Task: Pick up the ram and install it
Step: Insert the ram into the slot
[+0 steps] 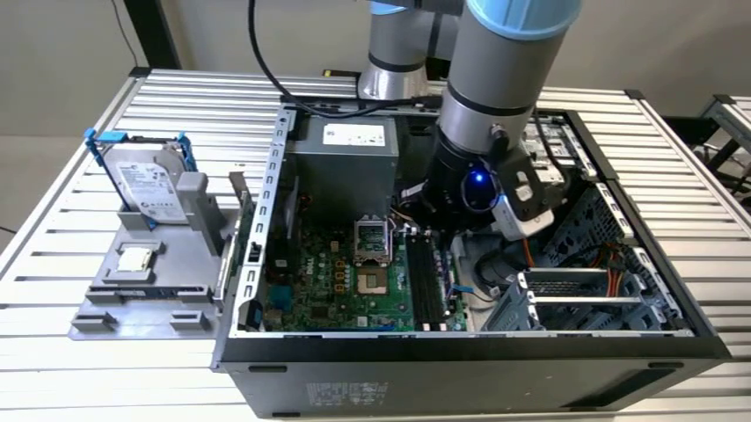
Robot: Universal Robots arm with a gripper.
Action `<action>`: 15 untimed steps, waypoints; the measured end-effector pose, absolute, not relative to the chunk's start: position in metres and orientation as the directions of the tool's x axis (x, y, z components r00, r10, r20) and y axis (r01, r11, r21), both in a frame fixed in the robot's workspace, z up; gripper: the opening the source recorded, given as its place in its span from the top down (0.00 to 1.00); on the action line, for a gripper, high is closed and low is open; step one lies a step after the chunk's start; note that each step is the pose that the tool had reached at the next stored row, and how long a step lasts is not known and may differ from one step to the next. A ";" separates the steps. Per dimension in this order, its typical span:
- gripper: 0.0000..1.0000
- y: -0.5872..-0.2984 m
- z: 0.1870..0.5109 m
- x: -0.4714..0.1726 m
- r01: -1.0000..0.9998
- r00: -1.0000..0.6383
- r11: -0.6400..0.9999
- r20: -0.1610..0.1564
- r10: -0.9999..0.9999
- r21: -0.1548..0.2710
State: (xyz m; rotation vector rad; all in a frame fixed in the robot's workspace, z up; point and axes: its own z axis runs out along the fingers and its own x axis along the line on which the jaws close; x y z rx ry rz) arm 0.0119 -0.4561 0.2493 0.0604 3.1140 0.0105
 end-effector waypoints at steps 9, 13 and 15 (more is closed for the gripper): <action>1.00 -0.458 0.238 0.013 0.039 -0.999 0.999 -0.027 0.039 0.007; 1.00 -0.458 0.237 0.013 0.039 -0.999 0.999 -0.027 0.039 0.007; 1.00 -0.458 0.237 0.013 0.038 -0.999 0.999 -0.027 0.038 -0.001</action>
